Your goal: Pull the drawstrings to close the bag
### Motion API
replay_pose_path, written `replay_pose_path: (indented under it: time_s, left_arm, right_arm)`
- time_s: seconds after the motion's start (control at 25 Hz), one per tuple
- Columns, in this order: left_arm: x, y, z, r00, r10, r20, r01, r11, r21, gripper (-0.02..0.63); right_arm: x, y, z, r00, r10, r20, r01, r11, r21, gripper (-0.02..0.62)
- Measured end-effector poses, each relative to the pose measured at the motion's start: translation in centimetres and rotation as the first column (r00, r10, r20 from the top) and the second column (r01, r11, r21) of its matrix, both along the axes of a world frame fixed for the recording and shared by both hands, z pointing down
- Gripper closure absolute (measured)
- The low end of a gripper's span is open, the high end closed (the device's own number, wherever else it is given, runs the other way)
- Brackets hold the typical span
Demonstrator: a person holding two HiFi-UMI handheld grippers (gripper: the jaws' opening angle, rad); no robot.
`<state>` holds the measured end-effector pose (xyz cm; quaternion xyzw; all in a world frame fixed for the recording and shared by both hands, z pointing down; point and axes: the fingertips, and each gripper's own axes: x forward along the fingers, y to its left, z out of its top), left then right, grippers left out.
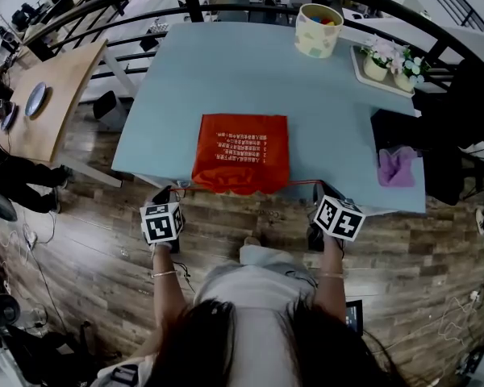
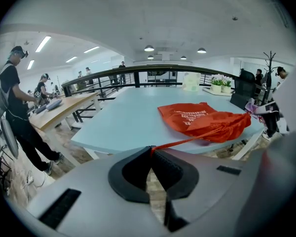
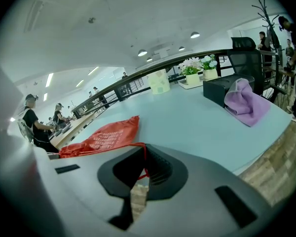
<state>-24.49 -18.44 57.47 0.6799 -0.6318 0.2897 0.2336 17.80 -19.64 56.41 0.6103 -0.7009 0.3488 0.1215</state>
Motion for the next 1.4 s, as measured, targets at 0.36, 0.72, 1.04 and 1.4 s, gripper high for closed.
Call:
replay_pose_path:
  time_s: [0.36, 0.72, 1.04, 1.4]
  left_arm:
    - [0.0, -0.5, -0.1, 1.0, -0.007, 0.005, 0.007, 1.0, 0.004, 0.589]
    - [-0.2, -0.3, 0.3, 0.999, -0.038, -0.024, 0.037, 0.999, -0.013, 0.589]
    - [-0.6, -0.4, 0.5, 0.998, -0.057, -0.036, 0.056, 0.998, -0.019, 0.589]
    - [-1.4, -0.1, 0.7, 0.996, -0.077, -0.041, 0.076, 0.997, -0.022, 0.59]
  right_arm:
    - [1.0, -0.4, 0.1, 0.998, 0.033, 0.049, -0.033, 0.999, 0.0, 0.572]
    - [2.2, -0.4, 0.7, 0.995, 0.065, 0.071, -0.064, 0.998, -0.018, 0.572]
    - [3.2, -0.5, 0.7, 0.993, 0.092, 0.078, -0.091, 0.996, -0.018, 0.572]
    - [4.1, -0.1, 1.0, 0.988, 0.127, 0.089, -0.125, 0.992, -0.022, 0.572]
